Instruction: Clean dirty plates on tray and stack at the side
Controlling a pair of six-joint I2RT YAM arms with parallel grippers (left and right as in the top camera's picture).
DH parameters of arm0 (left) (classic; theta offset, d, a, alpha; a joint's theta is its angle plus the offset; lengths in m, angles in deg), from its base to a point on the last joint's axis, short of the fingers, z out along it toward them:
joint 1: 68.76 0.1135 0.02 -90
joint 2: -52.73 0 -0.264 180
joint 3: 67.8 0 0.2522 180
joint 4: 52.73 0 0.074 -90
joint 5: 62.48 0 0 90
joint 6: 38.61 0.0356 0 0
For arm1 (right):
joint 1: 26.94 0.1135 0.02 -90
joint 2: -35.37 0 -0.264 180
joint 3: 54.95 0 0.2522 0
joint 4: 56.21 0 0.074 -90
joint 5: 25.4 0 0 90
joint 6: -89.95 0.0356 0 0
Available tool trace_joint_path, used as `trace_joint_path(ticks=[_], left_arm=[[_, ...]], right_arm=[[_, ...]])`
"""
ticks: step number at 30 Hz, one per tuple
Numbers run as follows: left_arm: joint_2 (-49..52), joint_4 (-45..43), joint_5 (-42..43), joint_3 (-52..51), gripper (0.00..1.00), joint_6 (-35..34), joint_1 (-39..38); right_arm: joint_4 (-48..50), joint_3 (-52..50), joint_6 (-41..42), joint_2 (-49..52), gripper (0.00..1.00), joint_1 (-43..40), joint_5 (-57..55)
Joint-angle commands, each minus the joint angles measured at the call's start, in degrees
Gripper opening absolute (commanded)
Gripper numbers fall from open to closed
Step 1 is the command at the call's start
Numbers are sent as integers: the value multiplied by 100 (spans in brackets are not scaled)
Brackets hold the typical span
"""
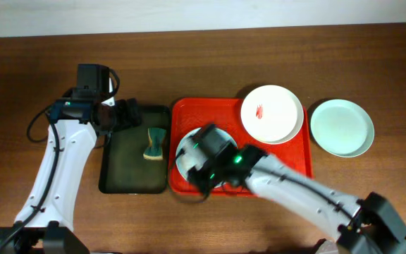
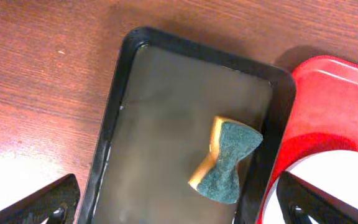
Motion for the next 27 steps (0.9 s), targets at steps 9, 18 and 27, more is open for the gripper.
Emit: trace_joint_path(ticks=[9,18,27], left_arm=[[-28,7,46,50,99,-37,13],[-28,7,46,50,99,-37,13],[-28,7,46,50,99,-37,13]], right_arm=[[603,70,-1788,704,34,1674,-2363],[872,70,-1937,1344,34,1674,-2334],[839,68,-1934,1464,13,1674,-2312]])
